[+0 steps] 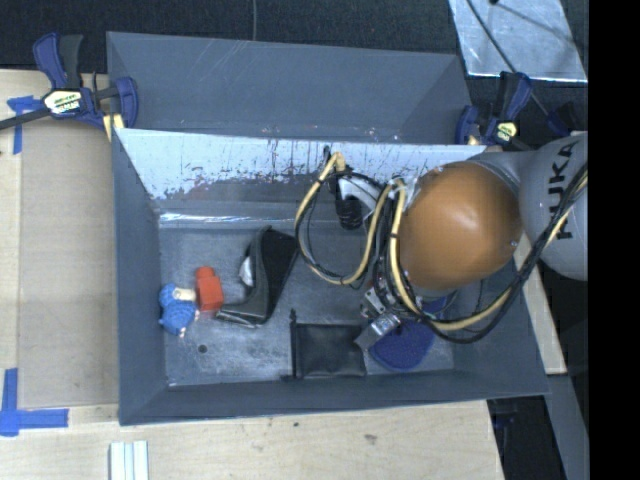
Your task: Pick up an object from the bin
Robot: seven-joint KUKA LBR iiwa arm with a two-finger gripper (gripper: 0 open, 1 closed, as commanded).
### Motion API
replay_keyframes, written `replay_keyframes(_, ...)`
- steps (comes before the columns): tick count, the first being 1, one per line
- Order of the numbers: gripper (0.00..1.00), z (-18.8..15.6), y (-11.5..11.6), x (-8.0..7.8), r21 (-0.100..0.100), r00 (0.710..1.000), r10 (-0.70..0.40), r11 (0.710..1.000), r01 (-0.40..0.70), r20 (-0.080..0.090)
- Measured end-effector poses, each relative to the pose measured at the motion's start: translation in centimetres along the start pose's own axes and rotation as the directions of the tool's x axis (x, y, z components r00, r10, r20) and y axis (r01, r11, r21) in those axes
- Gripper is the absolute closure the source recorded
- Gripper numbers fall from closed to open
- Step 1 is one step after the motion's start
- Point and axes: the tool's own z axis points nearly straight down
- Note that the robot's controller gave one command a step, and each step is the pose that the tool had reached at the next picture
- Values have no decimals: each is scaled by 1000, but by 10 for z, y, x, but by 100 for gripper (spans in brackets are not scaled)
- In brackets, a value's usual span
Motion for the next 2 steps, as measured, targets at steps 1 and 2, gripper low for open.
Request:
replay_keyframes(1,100,-89,-15,12,7,1000,-24,1000,24,-6)
replay_keyframes(2,100,18,-28,0,-1,910,-415,910,415,2)
